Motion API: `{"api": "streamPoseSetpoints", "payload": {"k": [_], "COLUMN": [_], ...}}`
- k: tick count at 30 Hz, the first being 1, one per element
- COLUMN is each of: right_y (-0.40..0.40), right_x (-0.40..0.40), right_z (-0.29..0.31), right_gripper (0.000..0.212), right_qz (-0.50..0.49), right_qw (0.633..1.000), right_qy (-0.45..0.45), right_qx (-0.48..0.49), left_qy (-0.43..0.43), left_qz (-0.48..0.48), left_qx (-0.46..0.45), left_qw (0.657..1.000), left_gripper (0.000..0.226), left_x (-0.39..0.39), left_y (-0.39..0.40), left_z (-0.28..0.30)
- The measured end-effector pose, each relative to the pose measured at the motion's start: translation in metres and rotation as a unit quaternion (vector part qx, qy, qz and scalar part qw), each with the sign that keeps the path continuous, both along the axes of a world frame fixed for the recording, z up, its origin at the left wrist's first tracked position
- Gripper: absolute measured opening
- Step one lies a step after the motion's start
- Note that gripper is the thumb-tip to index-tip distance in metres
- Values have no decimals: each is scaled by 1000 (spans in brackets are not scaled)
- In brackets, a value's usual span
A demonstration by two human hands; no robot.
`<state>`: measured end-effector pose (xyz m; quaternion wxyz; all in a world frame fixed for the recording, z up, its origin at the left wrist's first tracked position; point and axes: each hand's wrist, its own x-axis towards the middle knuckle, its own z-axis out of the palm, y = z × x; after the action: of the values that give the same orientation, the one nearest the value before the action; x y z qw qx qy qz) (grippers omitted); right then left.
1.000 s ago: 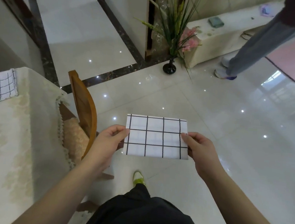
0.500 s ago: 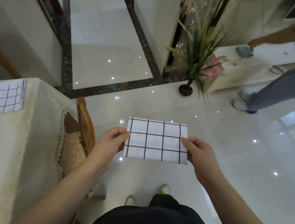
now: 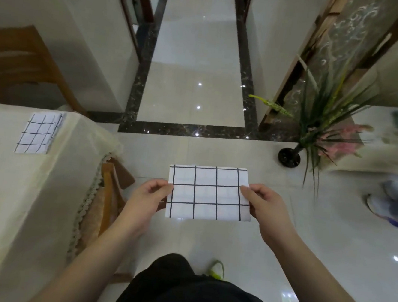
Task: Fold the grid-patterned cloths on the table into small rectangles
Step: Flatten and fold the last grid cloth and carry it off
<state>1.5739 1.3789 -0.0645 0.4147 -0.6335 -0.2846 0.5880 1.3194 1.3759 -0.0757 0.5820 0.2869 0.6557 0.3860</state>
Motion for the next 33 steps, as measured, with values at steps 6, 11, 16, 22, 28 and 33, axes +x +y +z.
{"api": "streamPoseSetpoints", "payload": {"k": [6,11,16,22,28,33], "right_y": [80,152,223,298,359,414], "right_x": [-18,-54,-107,-166,-219,-272], "right_z": [-6,-16,-17,-6,-10,-18], "right_gripper": [12,9,10,8,11,14], "right_qz": [45,110,157,198,258,337], "right_qw": [999,993,986,979,965,941], "right_qy": [-1,-32,-52,-47,-50,-38], "right_qx": [-6,-7,-8,4,-4,-7], "left_qy": [2,4,12,-14,-43,-40], "left_qz": [47,93,134,190,262,337], "left_qx": [-2,4,12,15,12,10], "left_qw": [999,996,991,982,964,941], "left_gripper": [13,13,13,13,12,11], "left_x": [-14,-45,-90,-138,-173,-200], "left_y": [43,94,140,190,223,248], "left_z": [-3,-13,-22,-14,-12,-17]}}
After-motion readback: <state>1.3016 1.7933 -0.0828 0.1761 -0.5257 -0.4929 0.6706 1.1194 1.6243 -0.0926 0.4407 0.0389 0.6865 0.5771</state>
